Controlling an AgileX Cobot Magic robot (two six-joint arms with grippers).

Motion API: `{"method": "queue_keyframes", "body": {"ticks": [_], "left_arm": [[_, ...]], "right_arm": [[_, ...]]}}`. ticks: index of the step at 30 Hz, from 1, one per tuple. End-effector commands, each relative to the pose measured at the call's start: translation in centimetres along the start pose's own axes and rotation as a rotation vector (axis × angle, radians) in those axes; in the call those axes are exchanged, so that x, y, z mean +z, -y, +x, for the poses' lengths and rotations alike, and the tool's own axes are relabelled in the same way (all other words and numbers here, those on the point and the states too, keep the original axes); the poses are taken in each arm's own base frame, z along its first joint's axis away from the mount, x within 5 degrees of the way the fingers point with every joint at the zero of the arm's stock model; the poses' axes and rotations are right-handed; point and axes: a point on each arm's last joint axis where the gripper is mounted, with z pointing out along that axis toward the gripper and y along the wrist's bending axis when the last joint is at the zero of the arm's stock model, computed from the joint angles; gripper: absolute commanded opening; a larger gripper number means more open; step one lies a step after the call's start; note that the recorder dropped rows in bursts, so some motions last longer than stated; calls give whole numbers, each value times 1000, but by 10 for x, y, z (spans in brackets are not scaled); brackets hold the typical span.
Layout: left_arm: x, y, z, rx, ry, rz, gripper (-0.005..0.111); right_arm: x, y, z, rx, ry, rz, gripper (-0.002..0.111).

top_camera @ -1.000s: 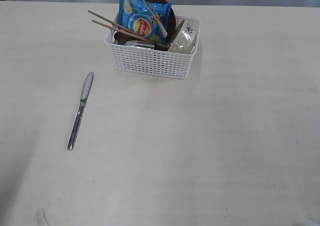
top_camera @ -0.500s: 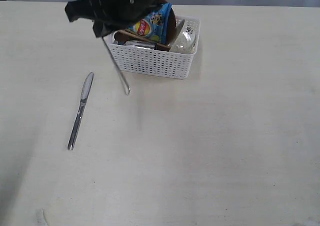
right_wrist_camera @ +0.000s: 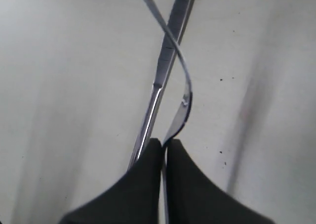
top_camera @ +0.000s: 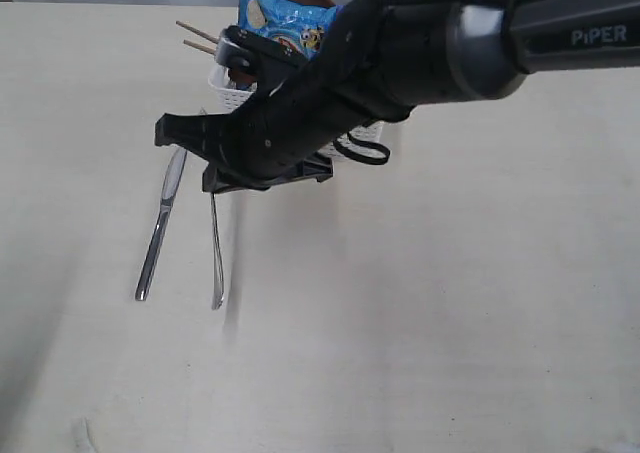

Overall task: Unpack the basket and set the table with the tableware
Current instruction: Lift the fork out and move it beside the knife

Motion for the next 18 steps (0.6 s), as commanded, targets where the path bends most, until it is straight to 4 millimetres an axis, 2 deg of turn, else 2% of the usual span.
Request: {"method": "queue_keyframes", "body": {"ticks": [1,8,18], "left_arm": [[0,0,1,3,1,5,0],[0,0,1,3,1,5,0],[0,0,1,3,1,5,0]], "right_arm": [[7,-1,6,22,71,8,0],[20,-1,5,68,61,-22,0],[48,15,7,109,44,0,0]]}}
